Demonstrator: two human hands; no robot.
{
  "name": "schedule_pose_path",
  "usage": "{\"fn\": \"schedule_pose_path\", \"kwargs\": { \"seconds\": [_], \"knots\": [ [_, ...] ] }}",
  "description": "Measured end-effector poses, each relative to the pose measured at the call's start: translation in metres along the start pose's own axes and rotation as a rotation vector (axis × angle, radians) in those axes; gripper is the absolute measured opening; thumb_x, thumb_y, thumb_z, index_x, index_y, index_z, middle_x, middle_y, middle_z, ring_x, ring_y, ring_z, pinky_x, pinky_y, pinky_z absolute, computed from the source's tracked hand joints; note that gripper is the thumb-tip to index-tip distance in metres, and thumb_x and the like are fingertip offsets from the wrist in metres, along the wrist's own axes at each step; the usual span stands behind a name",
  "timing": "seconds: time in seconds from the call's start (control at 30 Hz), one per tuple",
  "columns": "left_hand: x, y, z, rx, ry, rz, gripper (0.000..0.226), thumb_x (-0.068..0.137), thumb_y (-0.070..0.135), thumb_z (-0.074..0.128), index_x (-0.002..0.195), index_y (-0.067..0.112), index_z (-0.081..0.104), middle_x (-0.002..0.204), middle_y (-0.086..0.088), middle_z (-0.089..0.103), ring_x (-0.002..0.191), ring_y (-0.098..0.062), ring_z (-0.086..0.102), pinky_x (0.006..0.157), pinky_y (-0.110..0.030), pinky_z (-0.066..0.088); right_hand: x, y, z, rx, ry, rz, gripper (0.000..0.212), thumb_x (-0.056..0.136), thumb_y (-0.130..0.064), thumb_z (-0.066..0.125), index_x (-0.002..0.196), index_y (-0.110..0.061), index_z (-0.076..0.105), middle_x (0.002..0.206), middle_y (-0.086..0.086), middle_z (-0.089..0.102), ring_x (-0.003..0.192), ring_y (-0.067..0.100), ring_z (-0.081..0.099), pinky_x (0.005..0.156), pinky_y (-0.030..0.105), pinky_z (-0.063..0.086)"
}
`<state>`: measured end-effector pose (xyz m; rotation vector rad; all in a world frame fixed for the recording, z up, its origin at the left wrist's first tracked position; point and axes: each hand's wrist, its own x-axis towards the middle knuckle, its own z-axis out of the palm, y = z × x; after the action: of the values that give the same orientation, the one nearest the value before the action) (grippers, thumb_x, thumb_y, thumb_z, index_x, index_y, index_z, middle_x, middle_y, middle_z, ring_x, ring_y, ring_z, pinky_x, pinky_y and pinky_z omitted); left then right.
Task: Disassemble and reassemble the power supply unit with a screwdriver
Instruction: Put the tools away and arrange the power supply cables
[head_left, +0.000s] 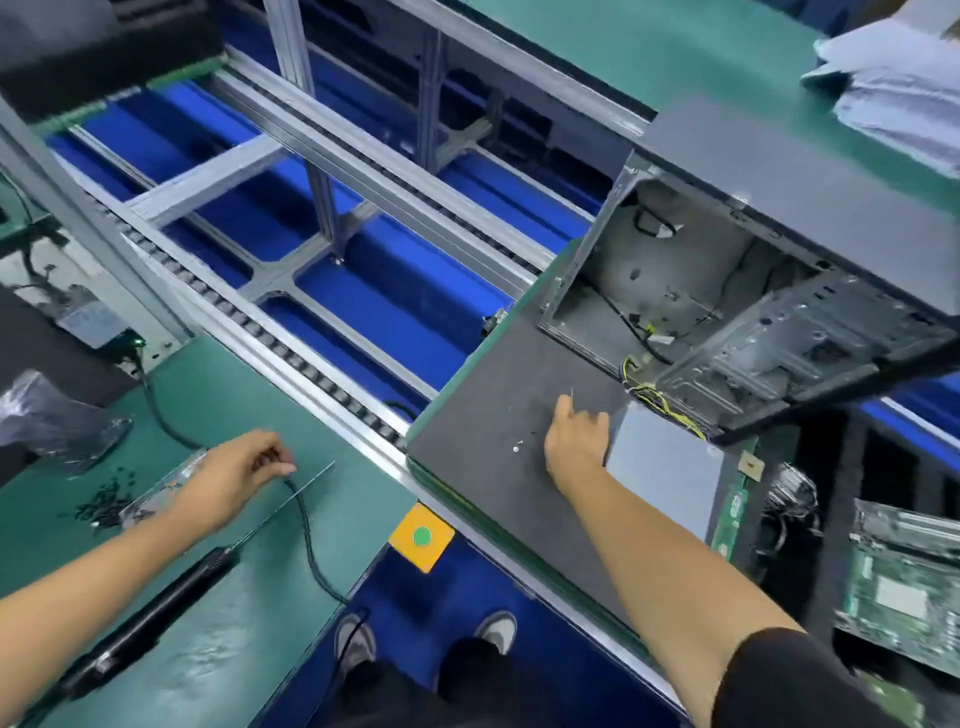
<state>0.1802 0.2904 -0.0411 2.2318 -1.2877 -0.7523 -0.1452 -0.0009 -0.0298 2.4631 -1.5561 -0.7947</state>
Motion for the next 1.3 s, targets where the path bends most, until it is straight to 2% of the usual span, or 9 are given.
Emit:
{"fn": "schedule_pose_path", "kwargs": {
  "seconds": [0.1, 0.2, 0.27, 0.33, 0.47, 0.57, 0.7, 0.9, 1.3],
  "knots": [
    [0.026, 0.052, 0.028, -0.068, -0.025, 0.044, 0.024, 0.086, 0.012, 0.080, 0.080, 0.028, 0.062, 0.076, 0.011, 0.067, 0.073, -0.002, 0.060, 0.066, -0.007, 0.040, 0.002, 0.017, -0.018, 0.273, 0.042, 0.021, 0.060, 0.092, -0.005, 0.057, 0.143, -0.013, 0.027, 0.137, 0.014, 0.043, 0.100, 0.030, 0.068, 0.074, 0.036, 0.049],
    [0.053, 0.112, 0.055, -0.154, -0.027, 0.110, 0.012, 0.092, 0.013, 0.073, 0.090, 0.020, 0.064, 0.082, 0.013, 0.067, 0.075, 0.003, 0.060, 0.066, -0.007, 0.041, 0.000, 0.053, -0.051, 0.412, 0.220, -0.034, 0.043, 0.093, -0.009, 0.057, 0.132, -0.017, 0.038, 0.129, 0.016, 0.041, 0.080, 0.036, 0.063, 0.057, 0.036, 0.037],
    [0.073, 0.162, 0.072, -0.184, -0.055, 0.178, 0.009, 0.094, 0.011, 0.071, 0.095, 0.016, 0.063, 0.087, 0.010, 0.067, 0.076, 0.006, 0.059, 0.069, -0.007, 0.041, -0.006, 0.094, -0.072, 0.559, 0.363, -0.064, 0.015, 0.096, -0.028, 0.058, 0.106, -0.022, 0.048, 0.101, 0.001, 0.042, 0.075, 0.031, 0.055, 0.057, 0.034, 0.030],
    [0.091, 0.214, 0.085, -0.188, -0.089, 0.267, 0.012, 0.094, 0.009, 0.070, 0.092, 0.017, 0.063, 0.087, 0.009, 0.066, 0.078, 0.007, 0.059, 0.072, -0.009, 0.040, -0.013, 0.139, -0.089, 0.662, 0.391, -0.098, 0.017, 0.087, -0.038, 0.063, 0.083, -0.030, 0.049, 0.087, -0.008, 0.042, 0.075, 0.021, 0.049, 0.056, 0.032, 0.027],
    [0.113, 0.305, 0.113, -0.208, -0.135, 0.397, 0.014, 0.087, 0.015, 0.079, 0.084, 0.018, 0.066, 0.083, 0.005, 0.069, 0.074, -0.005, 0.061, 0.074, -0.016, 0.045, -0.035, 0.208, -0.111, 0.742, 0.354, -0.170, 0.013, 0.066, -0.040, 0.059, 0.073, -0.030, 0.058, 0.082, -0.009, 0.052, 0.078, 0.015, 0.054, 0.060, 0.029, 0.035],
    [0.117, 0.348, 0.134, -0.287, -0.159, 0.395, 0.017, 0.082, 0.013, 0.083, 0.082, 0.018, 0.067, 0.076, 0.008, 0.071, 0.072, -0.010, 0.066, 0.073, -0.018, 0.051, -0.044, 0.238, -0.112, 0.650, 0.345, -0.228, 0.005, 0.072, -0.029, 0.063, 0.072, -0.030, 0.059, 0.081, -0.010, 0.050, 0.081, 0.017, 0.055, 0.067, 0.033, 0.039],
    [0.122, 0.377, 0.160, -0.307, -0.213, 0.400, 0.019, 0.080, 0.014, 0.086, 0.079, 0.020, 0.067, 0.073, 0.007, 0.073, 0.071, -0.016, 0.071, 0.071, -0.024, 0.054, -0.046, 0.262, -0.106, 0.526, 0.395, -0.277, 0.018, 0.072, -0.024, 0.061, 0.065, -0.033, 0.047, 0.079, -0.010, 0.047, 0.076, 0.018, 0.053, 0.062, 0.031, 0.036],
    [0.128, 0.389, 0.175, -0.334, -0.244, 0.364, 0.020, 0.079, 0.017, 0.088, 0.080, 0.017, 0.068, 0.075, 0.003, 0.076, 0.069, -0.013, 0.073, 0.067, -0.014, 0.051, -0.047, 0.280, -0.095, 0.499, 0.396, -0.319, 0.008, 0.070, -0.023, 0.059, 0.067, -0.027, 0.053, 0.081, -0.007, 0.051, 0.075, 0.018, 0.054, 0.055, 0.024, 0.023],
    [0.133, 0.397, 0.188, -0.275, -0.363, 0.471, 0.017, 0.081, 0.016, 0.085, 0.079, 0.022, 0.069, 0.073, 0.008, 0.073, 0.070, -0.011, 0.071, 0.070, -0.018, 0.053, -0.049, 0.287, -0.094, 0.412, 0.363, -0.370, 0.014, 0.071, -0.021, 0.061, 0.066, -0.026, 0.050, 0.081, -0.008, 0.049, 0.072, 0.016, 0.053, 0.055, 0.026, 0.025]
  ]
}}
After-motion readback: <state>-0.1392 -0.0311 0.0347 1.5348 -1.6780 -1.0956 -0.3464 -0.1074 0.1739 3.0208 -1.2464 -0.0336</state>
